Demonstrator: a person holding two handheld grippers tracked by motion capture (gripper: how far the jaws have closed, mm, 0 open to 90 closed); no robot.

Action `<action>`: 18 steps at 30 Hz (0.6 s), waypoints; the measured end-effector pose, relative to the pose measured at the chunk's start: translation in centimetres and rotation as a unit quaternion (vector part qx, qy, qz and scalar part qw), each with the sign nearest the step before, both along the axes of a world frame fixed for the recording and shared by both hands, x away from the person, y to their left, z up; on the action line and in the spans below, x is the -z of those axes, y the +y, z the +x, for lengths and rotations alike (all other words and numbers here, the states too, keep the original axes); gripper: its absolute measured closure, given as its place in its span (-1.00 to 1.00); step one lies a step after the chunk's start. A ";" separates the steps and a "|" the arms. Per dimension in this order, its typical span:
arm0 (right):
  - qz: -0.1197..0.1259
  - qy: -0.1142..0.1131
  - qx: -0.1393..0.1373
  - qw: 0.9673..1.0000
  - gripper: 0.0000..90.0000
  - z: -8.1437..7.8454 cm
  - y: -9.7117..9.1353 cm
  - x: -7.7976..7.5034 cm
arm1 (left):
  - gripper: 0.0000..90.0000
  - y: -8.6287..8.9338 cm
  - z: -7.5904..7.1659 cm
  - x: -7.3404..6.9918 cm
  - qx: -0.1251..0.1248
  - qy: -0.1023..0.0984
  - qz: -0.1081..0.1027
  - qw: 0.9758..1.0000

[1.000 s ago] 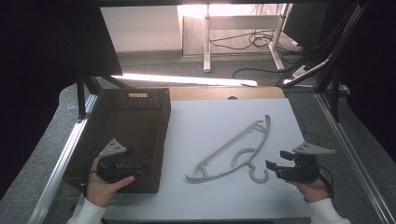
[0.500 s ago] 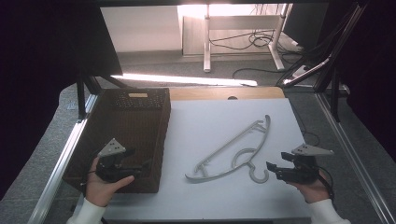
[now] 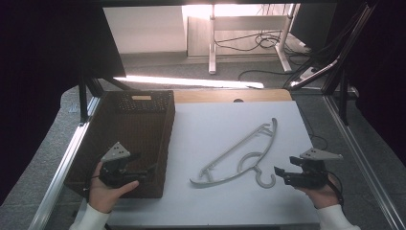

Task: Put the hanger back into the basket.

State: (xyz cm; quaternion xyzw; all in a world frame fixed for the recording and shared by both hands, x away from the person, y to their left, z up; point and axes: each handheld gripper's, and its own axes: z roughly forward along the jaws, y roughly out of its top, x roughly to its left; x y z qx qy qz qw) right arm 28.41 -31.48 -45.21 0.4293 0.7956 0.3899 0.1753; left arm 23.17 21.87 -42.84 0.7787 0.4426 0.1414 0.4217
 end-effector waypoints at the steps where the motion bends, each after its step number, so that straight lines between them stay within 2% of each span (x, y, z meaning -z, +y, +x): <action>1: 0.000 0.000 0.000 1.000 -0.44 0.0 0.0 0.0 | -0.46 -0.1 0.0 -0.1 0.002 -0.002 -0.001 1.000; 18: -0.002 0.003 0.004 1.000 -0.45 0.0 -0.3 0.0 | -0.40 -4.2 0.0 -1.3 0.053 -0.001 0.001 0.999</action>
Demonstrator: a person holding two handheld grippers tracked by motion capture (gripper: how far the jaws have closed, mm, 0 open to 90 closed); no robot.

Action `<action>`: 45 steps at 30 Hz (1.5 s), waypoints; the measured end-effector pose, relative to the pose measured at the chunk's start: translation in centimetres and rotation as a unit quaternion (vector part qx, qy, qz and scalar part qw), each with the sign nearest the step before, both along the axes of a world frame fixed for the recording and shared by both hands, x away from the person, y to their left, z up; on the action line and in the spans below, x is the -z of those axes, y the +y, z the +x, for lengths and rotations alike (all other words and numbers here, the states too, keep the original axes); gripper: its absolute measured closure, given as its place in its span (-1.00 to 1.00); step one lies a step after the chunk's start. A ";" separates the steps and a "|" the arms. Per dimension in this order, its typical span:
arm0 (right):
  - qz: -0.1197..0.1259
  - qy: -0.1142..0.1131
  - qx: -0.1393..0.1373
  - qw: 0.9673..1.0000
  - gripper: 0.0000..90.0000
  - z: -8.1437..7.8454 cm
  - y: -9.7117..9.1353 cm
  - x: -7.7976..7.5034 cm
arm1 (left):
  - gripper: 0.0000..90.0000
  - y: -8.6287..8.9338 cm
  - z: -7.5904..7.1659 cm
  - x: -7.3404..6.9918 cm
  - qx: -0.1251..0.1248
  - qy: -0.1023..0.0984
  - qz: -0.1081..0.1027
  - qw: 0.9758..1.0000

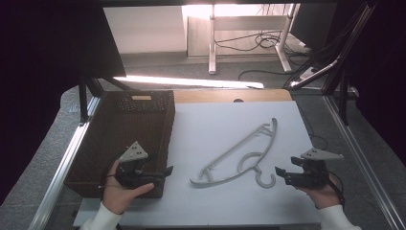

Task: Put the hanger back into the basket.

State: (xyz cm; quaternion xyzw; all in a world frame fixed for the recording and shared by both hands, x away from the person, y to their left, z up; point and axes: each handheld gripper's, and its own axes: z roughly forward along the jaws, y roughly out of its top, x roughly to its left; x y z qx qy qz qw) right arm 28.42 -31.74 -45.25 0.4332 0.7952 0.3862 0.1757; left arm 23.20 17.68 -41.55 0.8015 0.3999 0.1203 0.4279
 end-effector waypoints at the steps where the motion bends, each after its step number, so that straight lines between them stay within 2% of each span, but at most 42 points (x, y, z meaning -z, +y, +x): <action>1: 0.000 0.001 0.000 1.000 -0.45 0.0 -0.1 0.0 | -0.40 -0.5 0.1 -0.1 0.006 0.001 0.002 1.000; 6: -0.001 0.004 0.002 1.000 -0.45 0.1 -0.1 0.2 | -0.40 -1.7 0.5 0.1 0.021 0.005 0.006 1.000; 11: 0.000 0.004 0.002 1.000 -0.45 0.0 -0.1 0.1 | -0.38 -3.0 0.5 0.3 0.033 0.002 0.006 0.999; 22: -0.008 0.007 -0.002 1.000 -0.46 0.1 0.1 0.3 | -0.38 -5.5 1.1 0.9 0.058 0.016 0.012 0.998; 33: -0.010 0.009 0.000 1.000 -0.46 0.1 0.1 0.4 | -0.31 -8.6 2.2 1.8 0.082 0.033 0.022 0.996; 39: -0.012 0.007 0.002 1.000 -0.46 0.1 0.0 0.4 | -0.27 -10.5 3.0 2.4 0.103 0.040 0.032 0.993; 45: -0.011 0.011 0.001 1.000 -0.46 0.2 -0.1 0.6 | -0.26 -11.8 3.6 3.2 0.108 0.048 0.037 0.992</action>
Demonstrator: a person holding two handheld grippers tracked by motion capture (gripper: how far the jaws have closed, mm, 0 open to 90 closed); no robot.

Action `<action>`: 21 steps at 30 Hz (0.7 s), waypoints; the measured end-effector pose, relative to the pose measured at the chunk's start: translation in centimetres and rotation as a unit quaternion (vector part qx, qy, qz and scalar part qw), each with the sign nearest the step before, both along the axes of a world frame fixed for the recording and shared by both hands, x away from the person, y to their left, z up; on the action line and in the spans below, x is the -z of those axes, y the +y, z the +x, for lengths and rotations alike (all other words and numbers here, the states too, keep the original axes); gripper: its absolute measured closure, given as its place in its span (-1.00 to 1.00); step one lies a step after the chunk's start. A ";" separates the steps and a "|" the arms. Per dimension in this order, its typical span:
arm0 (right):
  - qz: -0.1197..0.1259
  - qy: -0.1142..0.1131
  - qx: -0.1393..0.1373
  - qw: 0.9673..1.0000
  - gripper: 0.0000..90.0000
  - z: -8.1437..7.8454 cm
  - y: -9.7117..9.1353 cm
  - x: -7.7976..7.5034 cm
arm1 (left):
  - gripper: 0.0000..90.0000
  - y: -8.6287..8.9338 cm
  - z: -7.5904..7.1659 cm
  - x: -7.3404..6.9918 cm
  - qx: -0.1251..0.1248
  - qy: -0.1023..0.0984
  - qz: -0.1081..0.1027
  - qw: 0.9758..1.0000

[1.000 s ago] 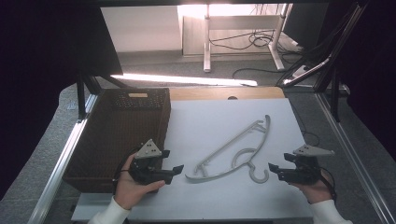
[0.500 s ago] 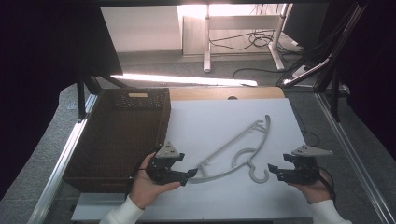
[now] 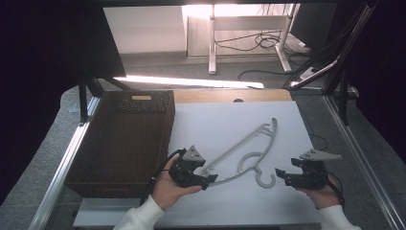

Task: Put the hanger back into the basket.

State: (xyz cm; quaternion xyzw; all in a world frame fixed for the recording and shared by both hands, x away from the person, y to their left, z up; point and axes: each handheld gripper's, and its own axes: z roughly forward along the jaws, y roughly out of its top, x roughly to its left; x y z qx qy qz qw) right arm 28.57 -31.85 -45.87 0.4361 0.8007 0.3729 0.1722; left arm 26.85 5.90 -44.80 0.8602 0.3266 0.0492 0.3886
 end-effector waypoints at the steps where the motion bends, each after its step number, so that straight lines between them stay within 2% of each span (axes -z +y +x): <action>1: -0.001 0.000 0.000 1.000 -0.46 0.0 0.0 0.0 | -0.26 -0.2 0.1 0.1 0.001 0.001 0.001 1.000; 11: -0.005 0.006 0.003 1.000 -0.46 0.1 0.0 0.2 | -0.27 -2.0 1.2 1.1 0.007 0.012 0.005 1.000; 21: -0.009 0.010 0.001 1.000 -0.46 0.1 0.0 0.4 | -0.22 -4.5 2.5 2.4 0.026 0.022 0.011 0.999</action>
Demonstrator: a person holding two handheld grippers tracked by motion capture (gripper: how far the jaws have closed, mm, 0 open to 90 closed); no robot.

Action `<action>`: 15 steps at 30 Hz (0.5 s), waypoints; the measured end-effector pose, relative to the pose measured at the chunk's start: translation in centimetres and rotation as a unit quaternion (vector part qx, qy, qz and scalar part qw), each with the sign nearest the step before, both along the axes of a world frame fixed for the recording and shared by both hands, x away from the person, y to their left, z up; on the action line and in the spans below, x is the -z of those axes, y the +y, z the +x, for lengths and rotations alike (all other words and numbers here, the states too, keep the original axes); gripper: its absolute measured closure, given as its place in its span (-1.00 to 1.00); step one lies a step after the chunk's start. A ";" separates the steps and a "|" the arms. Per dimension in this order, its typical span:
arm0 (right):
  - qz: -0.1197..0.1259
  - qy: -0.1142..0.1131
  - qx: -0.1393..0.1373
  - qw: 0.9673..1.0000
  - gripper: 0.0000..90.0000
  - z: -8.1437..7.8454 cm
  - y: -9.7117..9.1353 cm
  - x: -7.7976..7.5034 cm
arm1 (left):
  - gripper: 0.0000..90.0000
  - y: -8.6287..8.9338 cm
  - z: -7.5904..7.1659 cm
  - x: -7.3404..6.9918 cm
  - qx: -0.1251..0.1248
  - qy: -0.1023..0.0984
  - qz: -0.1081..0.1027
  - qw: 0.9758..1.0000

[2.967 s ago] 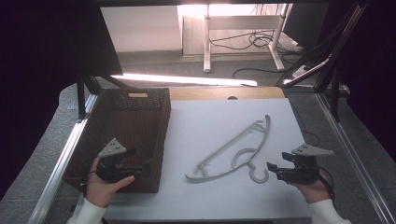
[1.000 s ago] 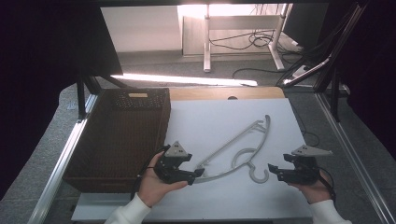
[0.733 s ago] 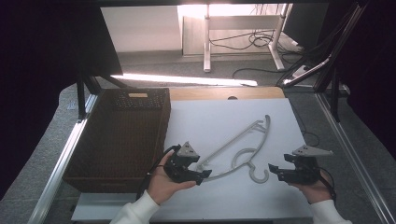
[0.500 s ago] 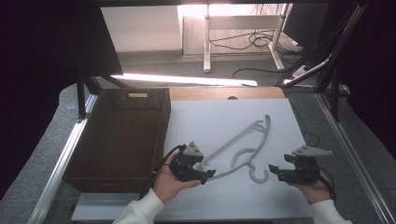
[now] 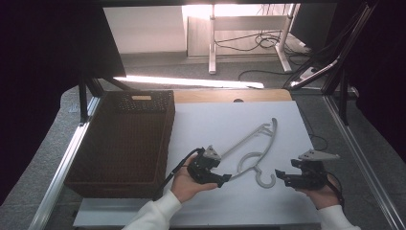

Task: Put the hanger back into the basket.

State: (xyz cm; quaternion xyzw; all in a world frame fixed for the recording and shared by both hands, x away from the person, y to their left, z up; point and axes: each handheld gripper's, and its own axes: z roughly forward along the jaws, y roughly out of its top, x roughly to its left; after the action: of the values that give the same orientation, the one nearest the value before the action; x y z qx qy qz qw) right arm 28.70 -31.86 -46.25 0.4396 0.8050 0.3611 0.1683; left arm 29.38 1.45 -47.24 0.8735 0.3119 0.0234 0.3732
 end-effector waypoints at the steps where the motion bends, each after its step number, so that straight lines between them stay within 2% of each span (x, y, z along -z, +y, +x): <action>1: 0.000 0.000 0.000 1.000 -0.46 0.0 0.0 0.0 | -0.21 -0.3 0.1 0.1 0.002 0.000 0.002 1.000; 9: -0.004 0.003 -0.002 1.000 -0.46 0.0 0.0 0.1 | -0.11 -2.5 1.0 1.0 0.023 0.003 0.021 1.000; 15: -0.005 0.003 0.000 1.000 -0.46 0.0 -0.2 0.2 | -0.03 -3.8 1.6 1.8 0.043 0.007 0.043 0.998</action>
State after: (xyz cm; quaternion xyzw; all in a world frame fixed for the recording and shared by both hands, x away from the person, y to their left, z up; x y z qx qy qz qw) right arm 28.73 -32.03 -46.44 0.4397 0.8073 0.3561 0.1674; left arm 30.97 -2.38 -49.07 0.9014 0.2753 0.0140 0.3340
